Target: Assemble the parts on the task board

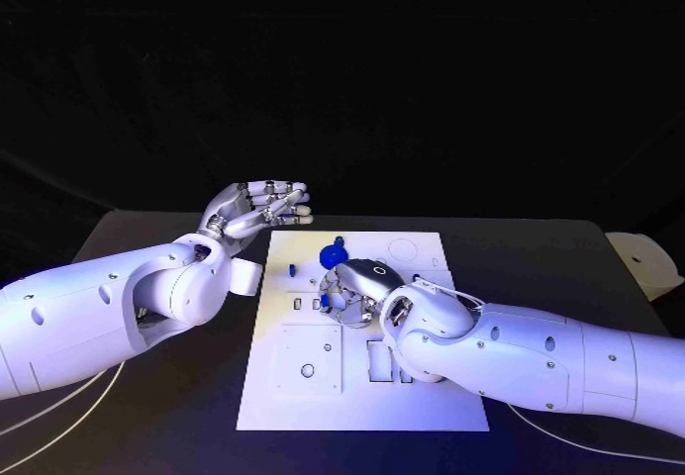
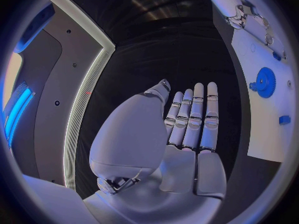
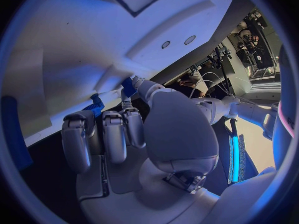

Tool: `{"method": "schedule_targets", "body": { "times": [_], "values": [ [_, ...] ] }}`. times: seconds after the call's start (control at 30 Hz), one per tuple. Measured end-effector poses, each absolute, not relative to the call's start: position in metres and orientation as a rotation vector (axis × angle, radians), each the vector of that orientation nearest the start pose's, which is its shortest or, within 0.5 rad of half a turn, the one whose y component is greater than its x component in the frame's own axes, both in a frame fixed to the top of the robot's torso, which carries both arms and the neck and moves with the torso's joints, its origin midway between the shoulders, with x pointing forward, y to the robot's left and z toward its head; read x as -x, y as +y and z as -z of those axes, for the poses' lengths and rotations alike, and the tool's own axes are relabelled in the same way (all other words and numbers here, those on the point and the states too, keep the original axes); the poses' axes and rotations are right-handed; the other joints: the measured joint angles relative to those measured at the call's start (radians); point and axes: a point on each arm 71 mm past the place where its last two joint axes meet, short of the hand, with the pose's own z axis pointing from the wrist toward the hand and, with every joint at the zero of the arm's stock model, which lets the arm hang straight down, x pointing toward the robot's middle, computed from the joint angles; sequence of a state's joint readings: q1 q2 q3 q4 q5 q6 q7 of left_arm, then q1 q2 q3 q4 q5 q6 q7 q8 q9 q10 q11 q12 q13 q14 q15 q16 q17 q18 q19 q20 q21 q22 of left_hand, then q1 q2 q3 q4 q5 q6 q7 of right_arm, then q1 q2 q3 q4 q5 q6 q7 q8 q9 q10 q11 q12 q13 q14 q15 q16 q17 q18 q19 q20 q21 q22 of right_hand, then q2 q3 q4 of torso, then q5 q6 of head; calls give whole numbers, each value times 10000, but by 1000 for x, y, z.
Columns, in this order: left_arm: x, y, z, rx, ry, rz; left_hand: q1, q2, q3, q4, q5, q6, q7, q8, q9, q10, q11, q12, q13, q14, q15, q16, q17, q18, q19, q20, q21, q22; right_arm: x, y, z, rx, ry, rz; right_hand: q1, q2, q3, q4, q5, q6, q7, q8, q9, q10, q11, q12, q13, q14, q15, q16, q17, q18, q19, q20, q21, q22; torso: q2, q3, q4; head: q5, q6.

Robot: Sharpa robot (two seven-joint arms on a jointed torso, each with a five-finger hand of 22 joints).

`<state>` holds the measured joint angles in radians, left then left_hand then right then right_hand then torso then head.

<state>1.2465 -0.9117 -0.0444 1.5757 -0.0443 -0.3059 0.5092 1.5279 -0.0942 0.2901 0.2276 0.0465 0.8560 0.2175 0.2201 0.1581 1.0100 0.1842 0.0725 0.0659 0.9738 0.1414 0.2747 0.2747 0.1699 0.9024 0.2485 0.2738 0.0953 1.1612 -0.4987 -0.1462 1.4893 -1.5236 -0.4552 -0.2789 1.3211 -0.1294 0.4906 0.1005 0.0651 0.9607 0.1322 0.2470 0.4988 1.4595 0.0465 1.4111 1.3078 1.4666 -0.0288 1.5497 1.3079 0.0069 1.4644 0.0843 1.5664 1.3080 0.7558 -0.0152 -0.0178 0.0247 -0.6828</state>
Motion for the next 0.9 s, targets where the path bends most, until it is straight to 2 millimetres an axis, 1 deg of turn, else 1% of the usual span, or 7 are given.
{"method": "schedule_targets", "body": {
  "times": [0.47,0.9],
  "values": [
    [-486,229,144,9631,12887,16046,0,0,0,0,0,0,0,0,0,0,0,0,0,0,0,0,-1,0,0,0,0,1,-447,-46,225,2357,16582,-7788,0,0,0,0,-2,-20,13,-53,-23,0,0,0,-1,0,0,0,-1,0,0,0,0,-2,1,7,-5,-28,-56],
    [-486,229,144,9635,12887,16038,0,0,0,0,0,0,0,0,0,0,0,0,0,0,0,0,-3,0,0,0,0,1,-447,-46,226,2398,16618,-7748,0,0,0,0,-13,-56,19,-81,-12,-37,36,0,-3,0,0,0,-3,0,0,0,0,-4,1,7,-5,-46,-55]
  ]
}}
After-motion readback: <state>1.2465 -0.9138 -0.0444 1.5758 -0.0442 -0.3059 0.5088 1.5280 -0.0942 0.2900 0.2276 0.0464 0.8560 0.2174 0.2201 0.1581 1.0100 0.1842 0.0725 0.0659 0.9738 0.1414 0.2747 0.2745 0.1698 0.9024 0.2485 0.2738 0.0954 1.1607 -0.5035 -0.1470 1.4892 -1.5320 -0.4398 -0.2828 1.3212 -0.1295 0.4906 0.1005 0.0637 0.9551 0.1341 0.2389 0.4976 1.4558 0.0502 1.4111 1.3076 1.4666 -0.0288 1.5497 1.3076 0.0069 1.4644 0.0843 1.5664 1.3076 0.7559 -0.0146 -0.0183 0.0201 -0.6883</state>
